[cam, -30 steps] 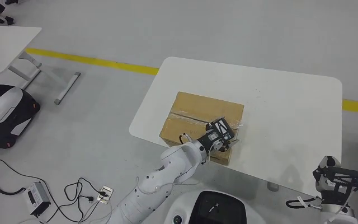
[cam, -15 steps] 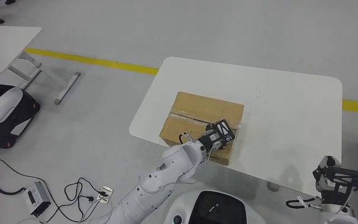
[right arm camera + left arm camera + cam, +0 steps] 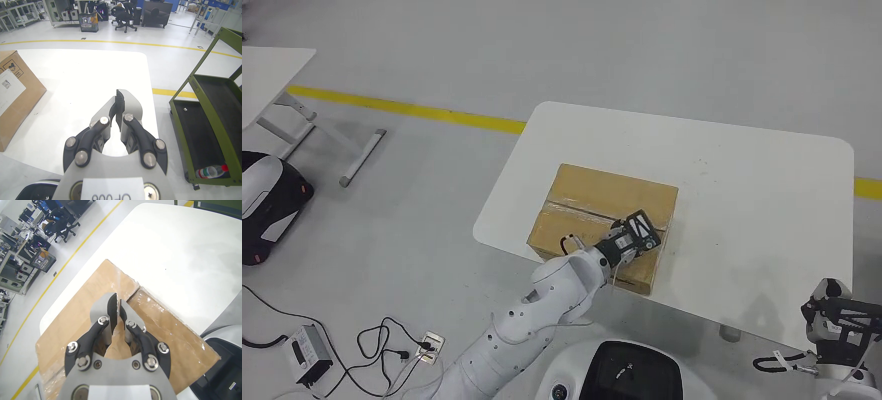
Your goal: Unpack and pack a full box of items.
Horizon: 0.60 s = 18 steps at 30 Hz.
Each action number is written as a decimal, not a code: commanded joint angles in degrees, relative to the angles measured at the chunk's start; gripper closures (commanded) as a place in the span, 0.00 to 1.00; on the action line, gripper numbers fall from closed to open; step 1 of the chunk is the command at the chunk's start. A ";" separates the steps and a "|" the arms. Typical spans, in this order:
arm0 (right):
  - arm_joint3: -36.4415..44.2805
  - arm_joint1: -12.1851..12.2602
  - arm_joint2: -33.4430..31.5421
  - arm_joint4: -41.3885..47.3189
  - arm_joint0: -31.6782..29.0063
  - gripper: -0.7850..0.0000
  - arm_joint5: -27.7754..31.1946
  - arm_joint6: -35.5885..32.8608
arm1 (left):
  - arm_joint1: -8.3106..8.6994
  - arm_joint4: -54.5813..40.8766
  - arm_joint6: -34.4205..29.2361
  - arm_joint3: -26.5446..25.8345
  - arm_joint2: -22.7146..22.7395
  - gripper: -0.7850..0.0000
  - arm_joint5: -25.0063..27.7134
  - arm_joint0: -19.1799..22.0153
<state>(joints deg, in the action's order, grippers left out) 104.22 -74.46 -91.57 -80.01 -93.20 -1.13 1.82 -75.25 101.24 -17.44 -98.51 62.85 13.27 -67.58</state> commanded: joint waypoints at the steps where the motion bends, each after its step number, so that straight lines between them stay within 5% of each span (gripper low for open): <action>1: 0.00 0.00 0.00 0.00 0.00 1.00 0.00 0.00 | 0.00 0.20 0.64 -0.10 0.13 1.00 -0.39 -0.13; 18: 0.00 0.00 0.00 0.00 0.00 1.00 0.00 0.00 | 1.06 2.27 5.05 -10.25 10.40 1.00 -6.86 -4.87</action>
<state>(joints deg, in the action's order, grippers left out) 104.22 -74.46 -91.57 -80.01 -93.20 -1.13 1.82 -74.28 103.62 -12.45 -107.91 72.28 6.56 -72.07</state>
